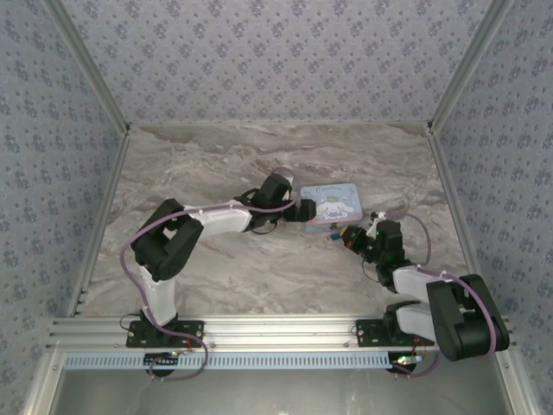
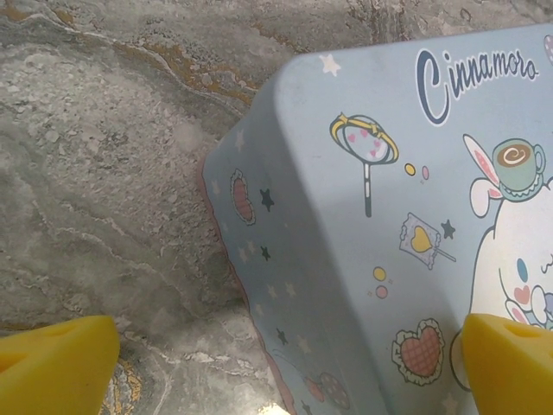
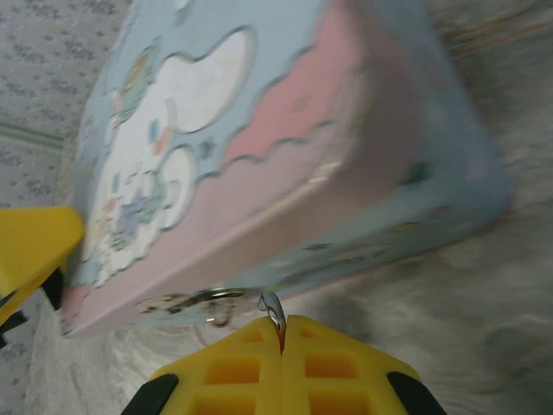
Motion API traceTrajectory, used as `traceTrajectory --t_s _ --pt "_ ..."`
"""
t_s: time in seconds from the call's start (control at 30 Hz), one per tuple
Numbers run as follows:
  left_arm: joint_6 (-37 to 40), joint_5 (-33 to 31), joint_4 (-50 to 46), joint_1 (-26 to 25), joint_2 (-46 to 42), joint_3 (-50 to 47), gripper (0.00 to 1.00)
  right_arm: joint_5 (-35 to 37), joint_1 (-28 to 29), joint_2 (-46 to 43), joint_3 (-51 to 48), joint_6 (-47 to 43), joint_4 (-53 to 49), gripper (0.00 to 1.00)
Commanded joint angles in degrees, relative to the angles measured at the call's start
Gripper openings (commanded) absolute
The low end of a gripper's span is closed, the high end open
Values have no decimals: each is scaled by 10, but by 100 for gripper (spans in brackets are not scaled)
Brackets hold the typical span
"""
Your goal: Unlock a padlock with a key
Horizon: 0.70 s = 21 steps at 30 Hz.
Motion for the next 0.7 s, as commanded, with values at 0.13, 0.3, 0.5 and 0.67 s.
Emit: traceTrajectory --t_s 0.13,0.3,0.5,0.67 --pt "5 -45 -80 19 10 -40 99 -22 -33 -57 -14 -27 -67 0" --pt "11 -31 -66 30 -10 -44 99 -33 -34 -147 5 -83 -184 0" --pt "25 10 -55 40 -39 -19 99 -77 -31 -232 28 -137 -294 0" --pt "22 28 -57 50 -56 5 100 -105 -3 -243 70 -173 -365 0"
